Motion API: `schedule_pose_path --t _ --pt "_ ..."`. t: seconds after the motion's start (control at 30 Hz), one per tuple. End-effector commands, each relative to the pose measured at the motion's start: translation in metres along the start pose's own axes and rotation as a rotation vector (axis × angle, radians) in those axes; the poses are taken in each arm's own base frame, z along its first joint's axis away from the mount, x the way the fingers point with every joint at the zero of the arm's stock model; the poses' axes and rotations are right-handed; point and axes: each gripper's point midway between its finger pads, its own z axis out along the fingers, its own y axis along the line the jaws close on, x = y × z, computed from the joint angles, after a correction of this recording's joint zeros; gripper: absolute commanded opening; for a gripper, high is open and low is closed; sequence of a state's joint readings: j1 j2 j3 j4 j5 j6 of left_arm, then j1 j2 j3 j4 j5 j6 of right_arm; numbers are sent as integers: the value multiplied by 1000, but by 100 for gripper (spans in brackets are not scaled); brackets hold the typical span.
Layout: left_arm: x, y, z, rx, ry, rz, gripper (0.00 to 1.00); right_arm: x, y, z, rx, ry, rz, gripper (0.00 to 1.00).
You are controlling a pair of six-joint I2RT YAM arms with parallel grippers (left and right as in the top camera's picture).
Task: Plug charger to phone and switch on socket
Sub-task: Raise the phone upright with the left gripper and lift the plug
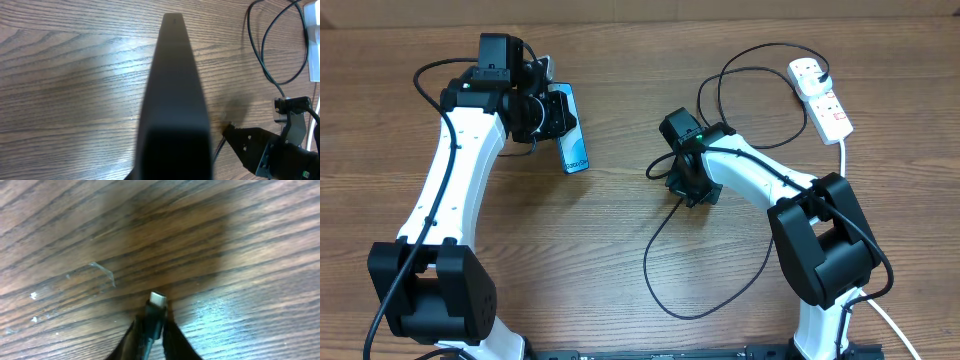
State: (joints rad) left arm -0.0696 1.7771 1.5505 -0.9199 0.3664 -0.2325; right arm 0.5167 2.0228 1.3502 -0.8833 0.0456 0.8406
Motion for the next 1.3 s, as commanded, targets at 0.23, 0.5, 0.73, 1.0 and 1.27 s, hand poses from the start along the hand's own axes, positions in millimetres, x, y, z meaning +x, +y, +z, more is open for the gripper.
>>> schedule_pose_path --t 0.23,0.5,0.73,1.0,1.27 --pt "-3 -3 -1 27 -7 0 4 3 -7 16 35 32 7 8" --pt "-2 -26 -3 160 3 47 4 6 1 12 -6 60 -32 4" --pt "-3 -103 -36 638 -27 246 4 10 33 -33 -181 86 -170 4" --pt "-15 -134 -90 999 -43 254 4 42 72 -140 -582 102 -446 4" --pt "-30 -115 -130 1135 28 94 4 95 75 -246 -970 81 -786 4"
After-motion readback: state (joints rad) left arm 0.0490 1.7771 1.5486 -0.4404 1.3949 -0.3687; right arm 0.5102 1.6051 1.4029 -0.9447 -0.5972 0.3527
